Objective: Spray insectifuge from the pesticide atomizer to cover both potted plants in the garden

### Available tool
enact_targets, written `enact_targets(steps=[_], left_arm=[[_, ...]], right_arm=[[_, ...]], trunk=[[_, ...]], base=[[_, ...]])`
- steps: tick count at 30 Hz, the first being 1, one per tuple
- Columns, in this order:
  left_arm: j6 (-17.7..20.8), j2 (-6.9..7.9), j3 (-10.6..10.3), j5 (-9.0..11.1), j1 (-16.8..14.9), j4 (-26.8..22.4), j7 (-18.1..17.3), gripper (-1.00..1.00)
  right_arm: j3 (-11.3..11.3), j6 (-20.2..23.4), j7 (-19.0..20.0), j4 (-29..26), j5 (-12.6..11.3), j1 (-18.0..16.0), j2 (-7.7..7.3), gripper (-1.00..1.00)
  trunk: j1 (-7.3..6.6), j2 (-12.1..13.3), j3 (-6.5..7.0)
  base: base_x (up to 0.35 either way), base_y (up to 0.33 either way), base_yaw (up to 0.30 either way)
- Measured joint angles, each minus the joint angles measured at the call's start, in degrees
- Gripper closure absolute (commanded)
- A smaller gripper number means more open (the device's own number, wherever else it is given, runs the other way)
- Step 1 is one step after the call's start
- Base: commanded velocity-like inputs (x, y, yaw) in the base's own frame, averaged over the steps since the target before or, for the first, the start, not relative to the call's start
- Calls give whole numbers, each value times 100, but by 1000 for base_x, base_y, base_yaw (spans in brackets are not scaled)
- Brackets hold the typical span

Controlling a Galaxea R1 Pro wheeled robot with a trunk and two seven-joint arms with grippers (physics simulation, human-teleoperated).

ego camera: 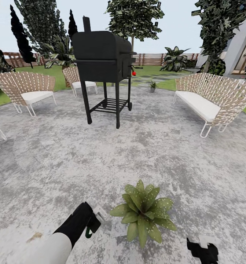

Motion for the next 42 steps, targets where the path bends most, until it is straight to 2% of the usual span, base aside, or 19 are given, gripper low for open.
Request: enact_targets(steps=[4,5,7,11,16,25,29,36,37,39,40,42], left_arm=[[21,30,333,-1,-3,59,60,100],[-16,25,386,48,4,203,56,100],[-14,-6,367,78,0,438,77,100],[-2,-20,381,83,-1,532,94,100],[-2,-15,384,79,-2,498,96,100],[-3,-7,385,80,-1,451,97,100],[-3,3,400,73,-2,450,97,100],[0,59,394,65,0,456,94,100],[-1,70,435,67,0,454,94,100],[-26,73,694,68,0,449,138,100],[-34,52,823,78,0,450,213,100],[-43,-19,925,95,-1,471,392,100]], right_arm=[[0,-1,1,-1,1,5,-6,-100],[-1,-6,-6,-1,6,5,-21,-100],[0,-6,-7,-1,9,5,-27,-100],[0,-6,-3,2,2,4,-42,-100],[0,-6,-5,7,1,2,-37,-100],[1,-4,-8,7,1,5,-29,-100],[1,-3,-7,7,1,3,-27,-100],[0,-1,-7,8,0,3,-19,-100],[0,-1,-5,8,0,3,-19,-100],[0,-2,-7,8,0,2,-19,-100],[0,-1,-6,8,0,3,-19,-100],[0,-1,-3,7,1,4,-19,-100]], trunk=[[0,0,0],[0,0,0],[0,0,0],[0,0,0],[-1,0,0],[-1,0,0],[2,0,0],[0,0,0],[0,0,0],[0,0,0],[0,0,0],[0,0,0]], base=[[0,0,96],[0,0,1],[0,0,0],[0,0,0],[42,-53,0],[141,-233,0],[-126,-225,10],[-43,-27,239],[-1,-1,222],[0,0,88],[0,0,31],[0,0,13]])
